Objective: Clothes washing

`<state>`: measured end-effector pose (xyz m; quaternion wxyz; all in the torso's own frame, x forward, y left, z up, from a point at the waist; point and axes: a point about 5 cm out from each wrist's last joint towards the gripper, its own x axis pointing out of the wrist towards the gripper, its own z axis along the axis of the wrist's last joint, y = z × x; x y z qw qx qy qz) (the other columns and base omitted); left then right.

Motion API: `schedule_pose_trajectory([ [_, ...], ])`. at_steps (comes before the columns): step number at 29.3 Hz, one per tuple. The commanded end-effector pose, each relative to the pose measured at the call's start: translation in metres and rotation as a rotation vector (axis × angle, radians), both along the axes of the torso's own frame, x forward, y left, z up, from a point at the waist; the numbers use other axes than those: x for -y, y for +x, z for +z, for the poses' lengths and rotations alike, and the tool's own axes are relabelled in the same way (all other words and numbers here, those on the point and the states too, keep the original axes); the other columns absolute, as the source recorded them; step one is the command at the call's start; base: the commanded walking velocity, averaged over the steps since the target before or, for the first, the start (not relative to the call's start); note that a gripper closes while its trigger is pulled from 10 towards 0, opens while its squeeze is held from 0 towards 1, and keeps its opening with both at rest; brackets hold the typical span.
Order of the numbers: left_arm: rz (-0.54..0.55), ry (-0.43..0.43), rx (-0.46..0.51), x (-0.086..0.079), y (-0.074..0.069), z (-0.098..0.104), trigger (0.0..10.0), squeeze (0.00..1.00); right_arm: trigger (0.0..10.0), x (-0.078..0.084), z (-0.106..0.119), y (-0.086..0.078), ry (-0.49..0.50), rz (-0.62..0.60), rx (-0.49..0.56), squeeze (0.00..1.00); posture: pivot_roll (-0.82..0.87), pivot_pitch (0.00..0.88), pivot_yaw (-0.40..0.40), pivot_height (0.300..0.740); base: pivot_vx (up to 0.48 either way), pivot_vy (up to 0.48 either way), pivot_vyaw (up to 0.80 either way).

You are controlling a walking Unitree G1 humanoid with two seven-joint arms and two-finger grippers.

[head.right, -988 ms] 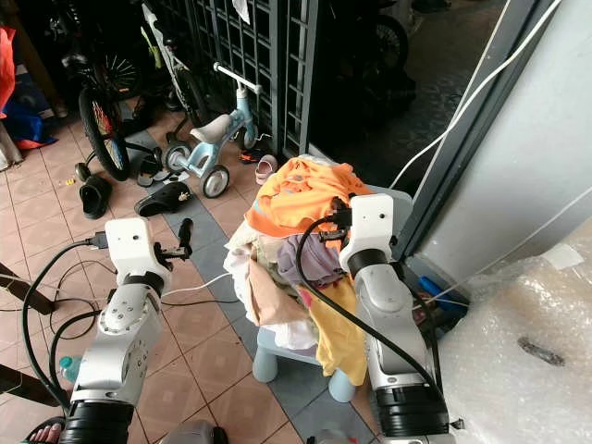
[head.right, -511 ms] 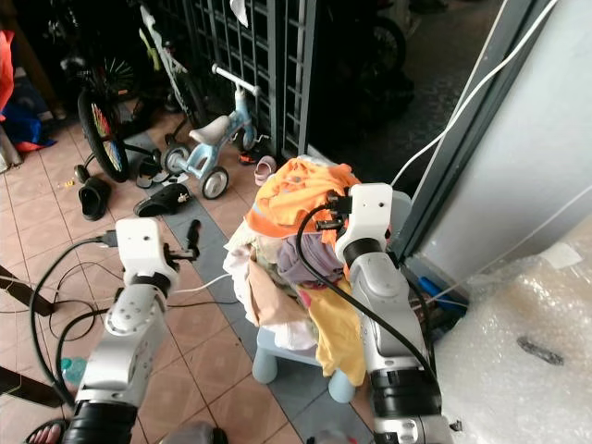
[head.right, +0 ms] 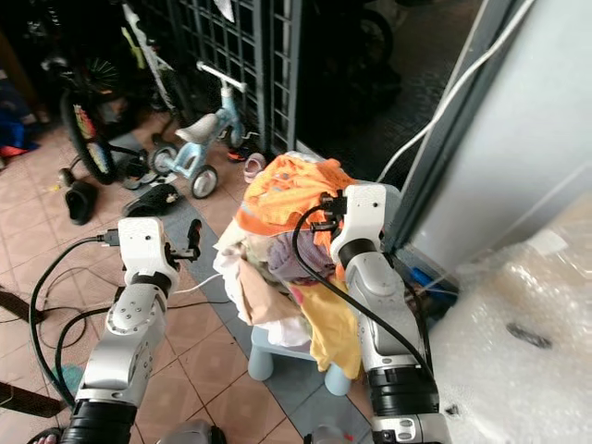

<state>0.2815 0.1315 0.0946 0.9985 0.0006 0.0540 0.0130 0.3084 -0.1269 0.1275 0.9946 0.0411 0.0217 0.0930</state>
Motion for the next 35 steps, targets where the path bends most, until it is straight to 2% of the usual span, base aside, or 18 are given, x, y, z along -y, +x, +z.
schedule_pose_trajectory([
  [1,-0.003,0.010,0.000,-0.0006,0.0009,0.0002,10.0,0.00,10.0,0.0009,0.0034,0.0015,0.006,-0.006,0.008,0.00,-0.03,0.000,-0.004,0.740,0.000,0.000,-0.76],
  [6,-0.003,0.011,-0.002,-0.0006,0.0010,-0.0002,10.0,0.00,10.0,0.0008,0.0032,0.0015,0.008,-0.005,0.007,0.00,-0.03,0.000,-0.004,0.740,0.000,0.000,-0.71],
  [35,0.010,0.000,-0.013,0.0000,0.0013,-0.0023,10.0,0.00,10.0,0.0015,0.0021,0.0032,-0.003,-0.006,0.007,0.00,-0.03,0.000,-0.012,0.740,-0.266,0.000,0.00],
])
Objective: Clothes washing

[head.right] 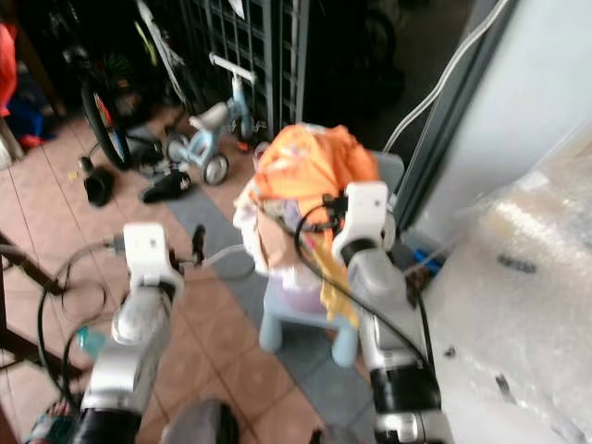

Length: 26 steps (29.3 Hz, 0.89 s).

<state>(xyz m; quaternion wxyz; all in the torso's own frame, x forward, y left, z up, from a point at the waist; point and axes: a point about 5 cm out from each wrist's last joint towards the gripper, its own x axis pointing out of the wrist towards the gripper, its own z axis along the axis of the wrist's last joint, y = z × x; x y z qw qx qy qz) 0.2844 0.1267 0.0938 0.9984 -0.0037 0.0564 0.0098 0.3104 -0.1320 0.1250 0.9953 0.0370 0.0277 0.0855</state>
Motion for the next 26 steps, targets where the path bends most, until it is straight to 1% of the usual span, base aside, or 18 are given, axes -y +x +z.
schedule_pose_trajectory([
  [1,0.015,0.009,-0.008,-0.0048,-0.0015,-0.0015,10.0,0.00,10.0,-0.0037,0.0047,0.0012,0.006,0.008,0.019,0.00,-0.03,0.000,-0.012,0.740,-0.285,0.000,0.00],
  [22,0.014,0.015,-0.012,-0.0070,-0.0001,-0.0022,10.0,0.00,10.0,-0.0007,0.0055,0.0021,0.004,-0.022,0.033,0.00,-0.03,0.000,-0.002,0.740,-0.277,0.000,0.00],
  [24,0.013,0.014,-0.008,-0.0071,0.0001,-0.0018,10.0,0.00,10.0,-0.0007,0.0051,0.0021,0.003,-0.025,0.031,0.00,-0.02,0.000,-0.001,0.740,0.000,0.000,0.00],
  [26,0.014,0.016,-0.007,-0.0074,0.0003,-0.0016,10.0,0.00,10.0,-0.0005,0.0050,0.0023,0.003,-0.030,0.031,0.00,-0.02,0.000,-0.001,0.740,0.000,0.000,-0.60],
])
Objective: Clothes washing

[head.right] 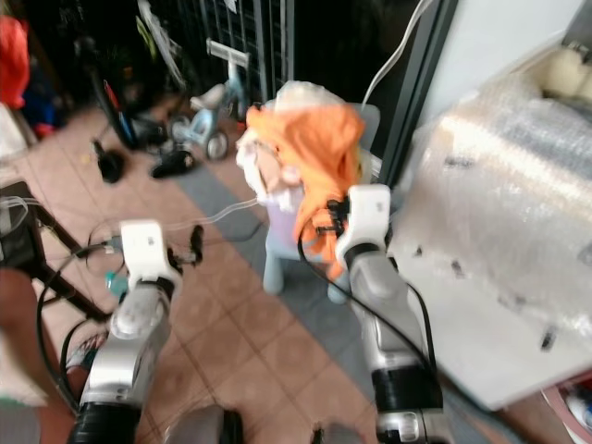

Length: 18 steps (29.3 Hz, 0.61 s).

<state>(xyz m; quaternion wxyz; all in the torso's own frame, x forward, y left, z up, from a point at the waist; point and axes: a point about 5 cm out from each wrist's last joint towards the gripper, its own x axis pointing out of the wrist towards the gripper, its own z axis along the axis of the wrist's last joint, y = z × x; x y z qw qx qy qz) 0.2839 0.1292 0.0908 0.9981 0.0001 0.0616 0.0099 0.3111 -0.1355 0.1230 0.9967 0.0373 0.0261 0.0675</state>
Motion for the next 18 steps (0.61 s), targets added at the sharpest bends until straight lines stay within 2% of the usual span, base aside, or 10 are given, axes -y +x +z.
schedule_pose_trajectory([
  [1,0.015,0.008,0.005,-0.005,0.001,0.002,10.0,0.00,10.0,-0.004,0.007,0.002,0.002,0.004,0.031,0.00,-0.02,0.000,0.000,0.740,0.000,0.000,-0.80],
  [4,0.016,0.007,0.009,-0.005,0.001,0.002,10.0,0.00,10.0,-0.001,0.012,0.003,-0.006,-0.018,0.067,0.00,-0.02,0.000,-0.001,0.740,0.000,0.000,-0.80],
  [9,0.010,0.017,0.044,-0.004,0.009,0.011,10.0,0.00,10.0,0.007,0.028,0.017,-0.027,-0.085,0.131,0.00,0.00,0.000,-0.003,0.740,0.000,0.000,-0.80],
  [14,0.022,0.034,0.059,-0.005,0.016,0.020,10.0,0.00,10.0,0.007,0.036,0.025,-0.031,-0.077,0.151,0.00,0.02,0.000,-0.012,0.740,0.000,0.000,-0.80],
  [18,0.015,0.038,0.095,-0.002,0.015,0.030,10.0,0.00,10.0,0.001,0.040,0.025,-0.027,-0.051,0.166,0.00,0.03,0.000,-0.029,0.740,0.000,0.000,-0.75],
])
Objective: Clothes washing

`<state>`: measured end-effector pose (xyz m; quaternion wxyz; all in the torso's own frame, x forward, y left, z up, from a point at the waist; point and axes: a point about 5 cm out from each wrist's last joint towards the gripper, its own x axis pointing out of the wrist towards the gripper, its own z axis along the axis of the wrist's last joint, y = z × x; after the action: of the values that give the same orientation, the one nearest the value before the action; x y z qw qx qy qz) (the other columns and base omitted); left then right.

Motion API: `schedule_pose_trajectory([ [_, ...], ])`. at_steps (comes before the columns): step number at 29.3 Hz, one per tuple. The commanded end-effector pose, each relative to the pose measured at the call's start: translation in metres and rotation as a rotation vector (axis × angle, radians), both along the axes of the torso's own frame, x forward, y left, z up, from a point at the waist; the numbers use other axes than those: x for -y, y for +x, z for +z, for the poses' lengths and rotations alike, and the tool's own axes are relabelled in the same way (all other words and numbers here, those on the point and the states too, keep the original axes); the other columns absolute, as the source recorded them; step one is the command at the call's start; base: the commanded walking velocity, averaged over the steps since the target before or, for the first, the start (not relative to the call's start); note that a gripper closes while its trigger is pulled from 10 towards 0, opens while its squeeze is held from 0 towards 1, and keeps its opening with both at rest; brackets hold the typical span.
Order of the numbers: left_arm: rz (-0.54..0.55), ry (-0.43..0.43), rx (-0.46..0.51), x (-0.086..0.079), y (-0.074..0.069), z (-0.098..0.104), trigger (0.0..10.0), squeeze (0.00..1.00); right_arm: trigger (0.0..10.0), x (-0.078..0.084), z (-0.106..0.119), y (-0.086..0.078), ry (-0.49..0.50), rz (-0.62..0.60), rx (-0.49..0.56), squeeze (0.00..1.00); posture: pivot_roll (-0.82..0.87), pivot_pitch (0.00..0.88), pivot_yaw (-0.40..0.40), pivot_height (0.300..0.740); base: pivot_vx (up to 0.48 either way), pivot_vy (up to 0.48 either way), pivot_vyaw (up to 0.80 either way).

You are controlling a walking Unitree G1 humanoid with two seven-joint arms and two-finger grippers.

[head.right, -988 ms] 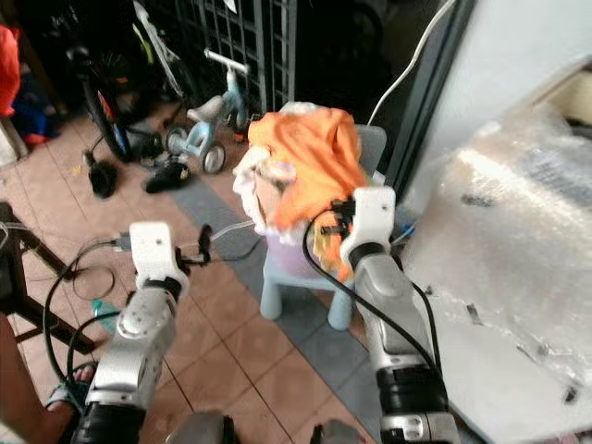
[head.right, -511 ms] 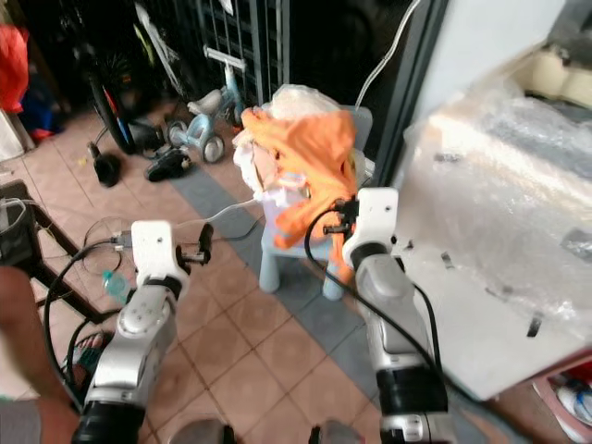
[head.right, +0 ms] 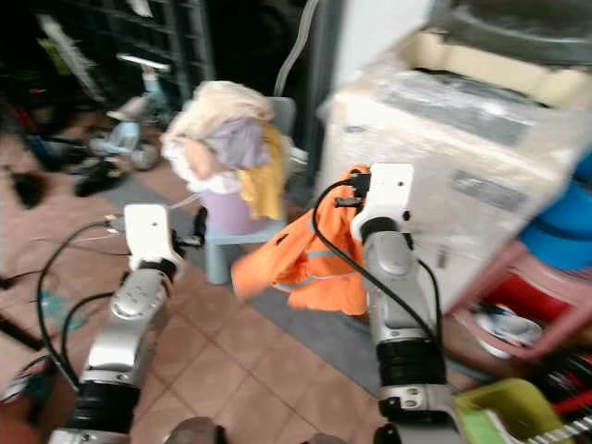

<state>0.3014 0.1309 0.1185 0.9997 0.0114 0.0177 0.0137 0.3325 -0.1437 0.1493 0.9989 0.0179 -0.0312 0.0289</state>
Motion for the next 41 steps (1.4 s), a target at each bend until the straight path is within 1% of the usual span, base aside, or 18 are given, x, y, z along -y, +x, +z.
schedule_pose_trajectory([
  [1,0.010,0.012,0.008,-0.001,-0.004,0.001,10.0,0.00,10.0,-0.009,0.013,0.003,0.003,0.036,0.051,0.00,0.02,0.000,-0.032,0.740,0.000,0.000,-0.61],
  [3,0.019,0.013,-0.015,-0.007,-0.007,-0.007,10.0,0.00,10.0,-0.013,0.011,0.000,0.003,0.048,0.049,0.00,0.01,0.000,-0.028,0.740,0.000,0.000,-0.61],
  [5,0.031,0.018,-0.032,-0.011,-0.008,-0.011,10.0,0.00,10.0,-0.015,0.010,-0.001,0.000,0.052,0.049,0.00,0.01,0.000,-0.028,0.740,0.000,0.000,-0.61],
  [9,0.026,0.014,-0.034,-0.017,-0.008,-0.012,10.0,0.00,10.0,-0.014,0.010,-0.005,-0.016,0.056,0.066,0.00,0.00,0.000,-0.006,0.740,0.296,0.000,-0.30],
  [11,0.018,0.019,-0.037,-0.018,-0.008,-0.013,10.0,0.00,10.0,-0.016,0.014,-0.005,-0.057,0.078,0.096,0.00,0.00,0.000,0.004,0.740,0.448,0.000,0.00],
  [12,0.018,0.019,-0.037,-0.018,-0.008,-0.013,10.0,0.00,10.0,-0.016,0.014,-0.005,-0.057,0.078,0.096,0.00,0.00,0.000,0.004,0.740,0.450,0.000,0.00],
  [14,0.003,0.021,-0.045,-0.015,-0.009,-0.015,10.0,0.00,10.0,-0.016,0.019,-0.004,-0.096,0.095,0.124,0.00,0.00,0.000,0.010,0.740,0.454,0.000,0.00],
  [17,-0.011,0.022,-0.047,-0.012,-0.010,-0.017,10.0,0.00,10.0,-0.014,0.020,-0.003,-0.108,0.096,0.132,0.00,-0.01,0.000,0.011,0.740,0.454,0.000,0.00],
  [20,-0.036,0.015,-0.057,-0.006,-0.013,-0.020,10.0,0.00,10.0,-0.011,0.023,0.001,-0.119,0.090,0.140,0.00,-0.01,0.000,0.013,0.740,0.456,0.000,0.00],
  [23,-0.043,0.015,-0.057,-0.004,-0.013,-0.020,10.0,0.00,10.0,-0.010,0.025,0.003,-0.128,0.088,0.149,0.00,-0.01,0.000,0.015,0.740,0.467,0.000,0.00],
  [27,-0.057,0.008,-0.032,0.002,-0.011,-0.012,10.0,0.00,10.0,-0.005,0.032,0.010,-0.130,0.075,0.161,0.00,0.00,0.000,0.011,0.740,0.472,0.000,0.00],
  [32,-0.059,-0.002,-0.027,0.003,-0.009,-0.011,10.0,0.00,10.0,-0.002,0.037,0.015,-0.131,0.058,0.174,0.00,0.00,0.000,0.012,0.740,0.477,0.000,-0.71],
  [36,-0.063,-0.001,-0.030,0.003,-0.007,-0.011,10.0,0.00,10.0,-0.002,0.040,0.019,-0.131,0.055,0.178,0.00,0.00,0.000,0.014,0.740,0.448,0.000,-0.80],
  [38,-0.062,0.006,-0.042,0.004,-0.004,-0.009,10.0,0.00,10.0,-0.007,0.047,0.022,-0.134,0.062,0.197,0.00,0.00,0.000,0.020,0.740,0.000,0.000,-0.58],
  [41,-0.070,0.018,-0.026,0.002,-0.005,-0.005,10.0,0.00,10.0,-0.014,0.056,0.024,-0.141,0.069,0.224,0.00,-0.01,0.000,0.029,0.740,0.000,0.000,-0.59],
])
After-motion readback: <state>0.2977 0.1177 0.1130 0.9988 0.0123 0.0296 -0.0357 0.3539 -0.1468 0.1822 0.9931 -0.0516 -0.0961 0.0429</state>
